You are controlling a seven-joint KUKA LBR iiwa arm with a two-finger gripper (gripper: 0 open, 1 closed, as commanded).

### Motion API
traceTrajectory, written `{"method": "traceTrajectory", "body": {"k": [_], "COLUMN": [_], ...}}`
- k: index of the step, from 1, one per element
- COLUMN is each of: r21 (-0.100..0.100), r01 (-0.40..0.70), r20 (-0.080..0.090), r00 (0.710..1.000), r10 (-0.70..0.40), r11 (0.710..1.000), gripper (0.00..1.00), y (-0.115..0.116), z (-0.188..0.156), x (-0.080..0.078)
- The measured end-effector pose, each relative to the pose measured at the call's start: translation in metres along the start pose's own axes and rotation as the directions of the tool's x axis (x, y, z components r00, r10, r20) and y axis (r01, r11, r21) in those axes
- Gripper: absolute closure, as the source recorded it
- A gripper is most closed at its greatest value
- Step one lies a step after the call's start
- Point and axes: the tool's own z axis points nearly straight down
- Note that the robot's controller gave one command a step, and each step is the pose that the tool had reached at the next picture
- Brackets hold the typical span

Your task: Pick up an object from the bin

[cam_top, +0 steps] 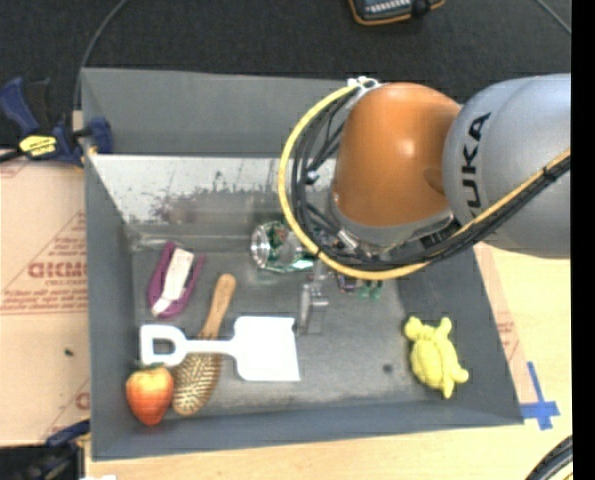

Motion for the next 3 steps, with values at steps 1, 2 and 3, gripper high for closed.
{"method": "traceTrajectory", "body": {"k": [1,2,3], "r21": [0.0,0.001,0.001], "r01": [0.0,0.06,0.109], "r20": [0.0,0.014,-0.004], "r00": [1.0,0.998,0.994], "r10": [0.0,-0.06,-0.109], "r11": [1.0,0.998,0.994], "gripper": [0.0,0.0,0.0], "y": [0.0,-0.019,-0.022], "z": [0.0,-0.062,-0.093], "x": [0.0,-0.049,-0.047]}}
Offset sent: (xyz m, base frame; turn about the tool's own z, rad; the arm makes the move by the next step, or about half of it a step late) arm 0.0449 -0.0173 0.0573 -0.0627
